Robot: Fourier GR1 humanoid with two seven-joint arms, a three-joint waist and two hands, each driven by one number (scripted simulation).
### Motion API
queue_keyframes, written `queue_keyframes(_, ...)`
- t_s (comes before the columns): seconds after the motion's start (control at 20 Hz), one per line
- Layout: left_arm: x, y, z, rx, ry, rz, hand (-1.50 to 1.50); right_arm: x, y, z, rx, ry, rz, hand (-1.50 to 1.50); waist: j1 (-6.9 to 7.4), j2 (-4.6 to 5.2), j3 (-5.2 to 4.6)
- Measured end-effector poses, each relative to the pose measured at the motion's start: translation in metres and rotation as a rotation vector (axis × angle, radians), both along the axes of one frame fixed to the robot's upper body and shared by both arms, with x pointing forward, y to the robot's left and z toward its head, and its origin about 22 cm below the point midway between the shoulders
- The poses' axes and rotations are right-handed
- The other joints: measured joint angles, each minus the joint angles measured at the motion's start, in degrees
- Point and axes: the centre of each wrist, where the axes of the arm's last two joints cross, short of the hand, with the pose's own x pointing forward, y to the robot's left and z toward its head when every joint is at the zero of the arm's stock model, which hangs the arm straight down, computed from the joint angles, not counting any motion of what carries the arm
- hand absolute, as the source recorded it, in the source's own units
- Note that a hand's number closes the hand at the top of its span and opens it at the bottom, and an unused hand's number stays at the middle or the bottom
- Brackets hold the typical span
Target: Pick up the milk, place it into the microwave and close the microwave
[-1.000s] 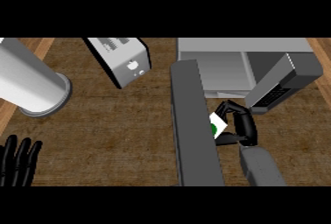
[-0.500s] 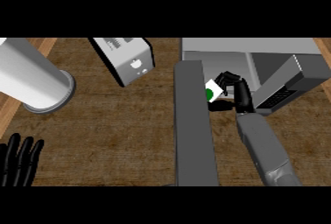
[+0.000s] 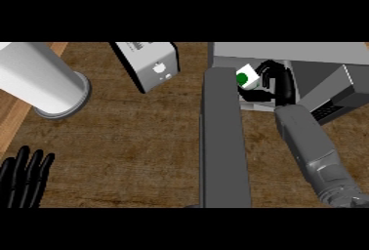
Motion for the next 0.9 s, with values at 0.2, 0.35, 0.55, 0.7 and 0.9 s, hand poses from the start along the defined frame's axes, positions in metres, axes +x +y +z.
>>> queue_keyframes(0.2, 0.001, 0.002, 0.000, 0.013, 0.002, 0.002, -1.50, 0.008, -0.007, 0.013, -0.094, -0.063, -0.109, 1.50, 0.70, 0.33, 0.02)
queue_keyframes(0.35, 0.002, 0.001, 0.000, 0.022, 0.005, -0.002, -1.50, 0.008, -0.005, 0.011, -0.197, -0.066, -0.115, -1.50, 1.44, 0.67, 0.03)
queue_keyframes(0.55, 0.004, 0.000, 0.000, 0.040, 0.009, -0.001, -1.50, 0.014, 0.000, 0.018, -0.274, -0.035, -0.075, -1.50, 1.94, 0.80, 0.04)
queue_keyframes(0.7, 0.005, 0.000, -0.001, 0.049, 0.015, -0.008, -1.50, 0.018, 0.010, 0.022, -0.301, -0.017, -0.035, -1.50, 1.96, 0.77, 0.04)
queue_keyframes(0.9, 0.007, -0.002, -0.001, 0.058, 0.010, -0.011, -1.50, 0.018, 0.022, 0.021, -0.301, 0.004, 0.002, -1.50, 2.02, 0.89, 0.05)
